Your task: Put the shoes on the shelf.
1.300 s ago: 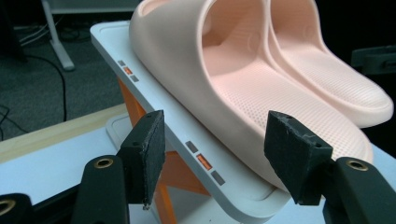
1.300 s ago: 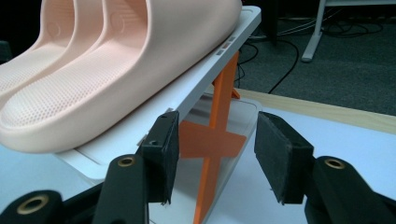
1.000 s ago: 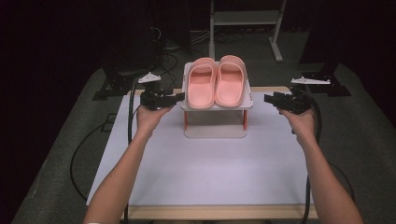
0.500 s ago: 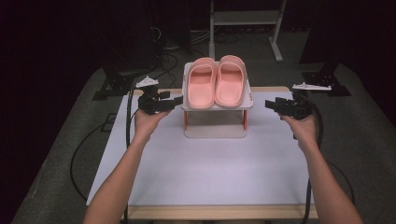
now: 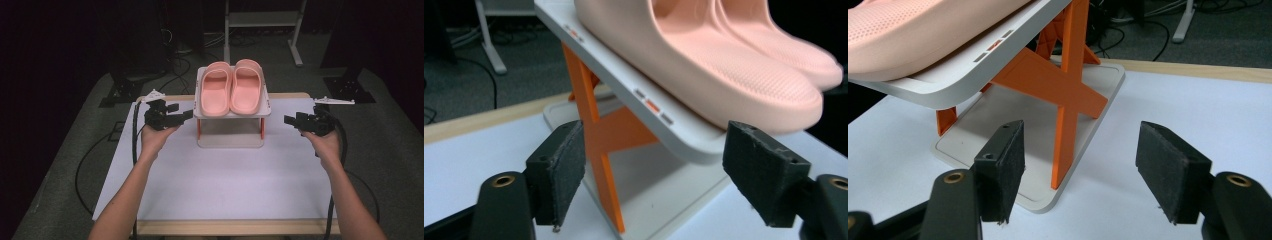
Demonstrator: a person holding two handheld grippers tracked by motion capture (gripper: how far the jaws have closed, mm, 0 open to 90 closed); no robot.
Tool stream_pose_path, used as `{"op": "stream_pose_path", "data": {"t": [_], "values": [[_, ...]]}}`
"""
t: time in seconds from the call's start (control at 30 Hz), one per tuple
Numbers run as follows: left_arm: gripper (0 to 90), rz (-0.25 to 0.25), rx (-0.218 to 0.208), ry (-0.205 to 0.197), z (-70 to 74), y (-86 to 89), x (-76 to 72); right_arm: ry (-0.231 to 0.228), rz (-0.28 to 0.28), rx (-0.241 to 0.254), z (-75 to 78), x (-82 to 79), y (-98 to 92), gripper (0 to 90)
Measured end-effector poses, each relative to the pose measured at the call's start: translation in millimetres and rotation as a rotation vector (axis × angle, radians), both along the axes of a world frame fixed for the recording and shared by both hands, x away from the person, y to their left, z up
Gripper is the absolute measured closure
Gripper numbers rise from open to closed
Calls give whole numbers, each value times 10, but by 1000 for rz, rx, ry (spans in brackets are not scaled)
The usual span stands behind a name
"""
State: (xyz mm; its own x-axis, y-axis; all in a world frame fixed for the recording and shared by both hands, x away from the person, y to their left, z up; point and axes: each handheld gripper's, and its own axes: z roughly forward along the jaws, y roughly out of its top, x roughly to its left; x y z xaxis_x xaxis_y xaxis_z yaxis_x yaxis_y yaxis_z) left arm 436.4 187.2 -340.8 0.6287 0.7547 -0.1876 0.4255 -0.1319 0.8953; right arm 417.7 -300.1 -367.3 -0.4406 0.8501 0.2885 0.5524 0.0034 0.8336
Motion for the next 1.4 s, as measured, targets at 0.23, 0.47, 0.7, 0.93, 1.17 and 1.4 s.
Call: {"op": "stream_pose_path", "data": {"t": [0.23,0.47,0.7,0.93,1.17,1.4], "values": [[214,1,-15,-8,-73,17,-43,15,6,-1,-98,-43,-16,330],[207,-15,-9,-6,-139,13,-100,28,2,6,-203,-95,-34,313],[195,-14,-6,-8,-236,36,-159,20,0,9,-289,-164,-49,311],[188,-13,-1,-4,-339,58,-202,17,7,9,-388,-225,-56,304],[176,-12,4,-5,-411,79,-256,14,9,17,-468,-301,-70,301],[163,-2,10,2,-514,97,-303,17,14,32,-556,-400,-97,291]]}}
